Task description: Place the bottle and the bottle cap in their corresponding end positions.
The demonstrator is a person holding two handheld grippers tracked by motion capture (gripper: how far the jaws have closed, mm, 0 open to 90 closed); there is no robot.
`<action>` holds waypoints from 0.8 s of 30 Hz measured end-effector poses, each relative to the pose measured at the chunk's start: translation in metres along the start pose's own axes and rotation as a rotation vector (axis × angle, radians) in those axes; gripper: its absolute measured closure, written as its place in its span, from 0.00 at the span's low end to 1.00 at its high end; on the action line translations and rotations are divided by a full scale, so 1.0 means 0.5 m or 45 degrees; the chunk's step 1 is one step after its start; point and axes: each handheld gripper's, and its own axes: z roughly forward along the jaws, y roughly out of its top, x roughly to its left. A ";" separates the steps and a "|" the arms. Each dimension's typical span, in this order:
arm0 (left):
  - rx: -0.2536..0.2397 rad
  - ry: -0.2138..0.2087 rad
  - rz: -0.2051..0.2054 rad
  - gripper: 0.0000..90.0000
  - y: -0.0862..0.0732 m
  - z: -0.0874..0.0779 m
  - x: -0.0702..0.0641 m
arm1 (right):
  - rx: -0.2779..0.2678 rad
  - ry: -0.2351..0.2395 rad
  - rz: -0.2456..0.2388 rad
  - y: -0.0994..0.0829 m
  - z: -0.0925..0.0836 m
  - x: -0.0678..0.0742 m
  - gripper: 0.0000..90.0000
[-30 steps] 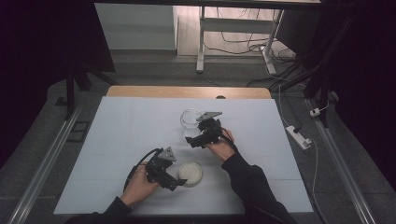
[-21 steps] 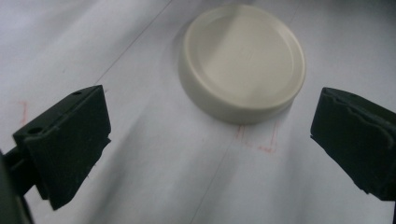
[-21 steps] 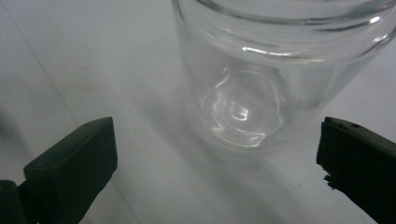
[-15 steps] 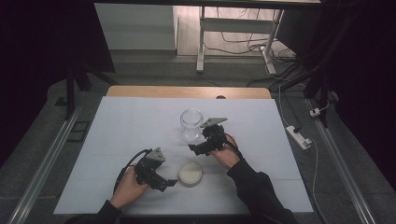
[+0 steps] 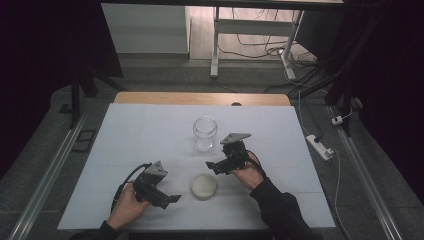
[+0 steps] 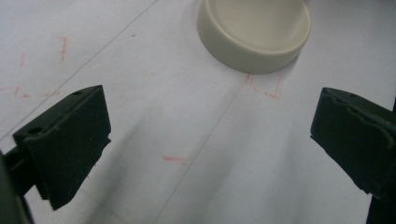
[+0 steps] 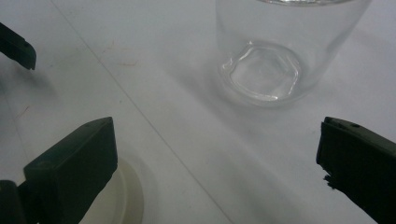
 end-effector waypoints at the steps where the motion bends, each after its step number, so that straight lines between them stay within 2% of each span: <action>1: -0.001 0.003 -0.004 0.00 -0.003 -0.003 0.000 | -0.002 0.003 0.000 -0.003 -0.003 0.001 0.00; 13: -0.028 0.038 -0.062 0.00 -0.047 -0.044 0.005 | -0.020 -0.004 -0.005 -0.042 -0.046 0.018 0.00; 24: -0.060 0.094 -0.121 0.00 -0.090 -0.085 0.007 | -0.013 -0.030 0.024 -0.095 -0.093 0.014 0.00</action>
